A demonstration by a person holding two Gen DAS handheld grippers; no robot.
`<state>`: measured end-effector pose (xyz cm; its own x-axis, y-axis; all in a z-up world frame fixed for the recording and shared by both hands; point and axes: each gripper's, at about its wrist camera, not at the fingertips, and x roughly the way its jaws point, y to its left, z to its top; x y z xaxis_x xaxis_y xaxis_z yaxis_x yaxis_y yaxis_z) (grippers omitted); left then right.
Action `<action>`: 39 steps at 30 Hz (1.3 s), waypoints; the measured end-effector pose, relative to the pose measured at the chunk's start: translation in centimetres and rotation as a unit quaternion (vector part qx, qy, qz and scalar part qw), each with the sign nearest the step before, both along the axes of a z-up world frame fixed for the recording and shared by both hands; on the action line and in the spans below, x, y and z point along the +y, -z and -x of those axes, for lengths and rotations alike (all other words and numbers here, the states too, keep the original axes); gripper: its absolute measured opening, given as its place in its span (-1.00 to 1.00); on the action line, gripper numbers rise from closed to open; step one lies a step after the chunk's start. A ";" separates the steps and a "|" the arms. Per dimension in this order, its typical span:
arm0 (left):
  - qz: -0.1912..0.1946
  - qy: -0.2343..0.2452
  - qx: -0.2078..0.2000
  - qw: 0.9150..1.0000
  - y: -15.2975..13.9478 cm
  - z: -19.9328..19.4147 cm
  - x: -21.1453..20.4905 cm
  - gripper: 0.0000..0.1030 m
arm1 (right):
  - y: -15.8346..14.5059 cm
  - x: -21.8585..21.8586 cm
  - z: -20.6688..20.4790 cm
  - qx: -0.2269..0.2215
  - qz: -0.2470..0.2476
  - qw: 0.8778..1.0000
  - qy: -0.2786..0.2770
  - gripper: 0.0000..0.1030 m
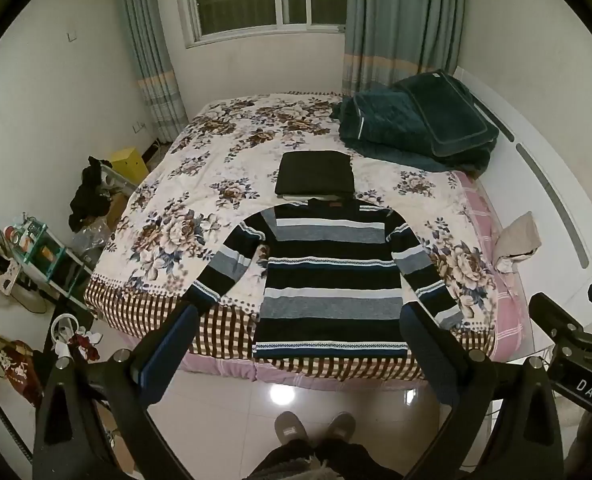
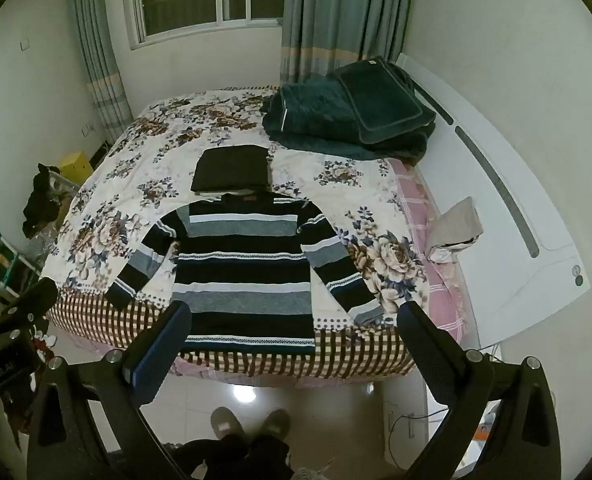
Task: Fold small clothes
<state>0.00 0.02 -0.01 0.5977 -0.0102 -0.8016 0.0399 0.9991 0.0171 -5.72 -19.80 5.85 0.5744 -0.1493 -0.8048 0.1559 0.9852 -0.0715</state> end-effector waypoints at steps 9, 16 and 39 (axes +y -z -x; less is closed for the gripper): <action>-0.003 -0.002 -0.006 1.000 -0.1 0.0 -0.1 1.00 | -0.3 0.5 0.1 -0.005 -0.004 1.000 -0.001 1.00; -0.001 -0.001 -0.004 1.000 0.0 0.0 0.0 1.00 | -0.3 0.9 -0.1 -0.004 -0.002 1.000 -0.001 1.00; -0.002 0.000 -0.003 1.000 0.0 -0.4 -0.4 1.00 | -0.4 0.8 -0.8 -0.005 -0.001 1.000 -0.002 1.00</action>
<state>0.41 -0.38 -0.03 0.6031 -0.0082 -0.7976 0.0406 0.9990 0.0204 -4.88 -18.95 6.23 0.5824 -0.1449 -0.7999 0.1519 0.9861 -0.0680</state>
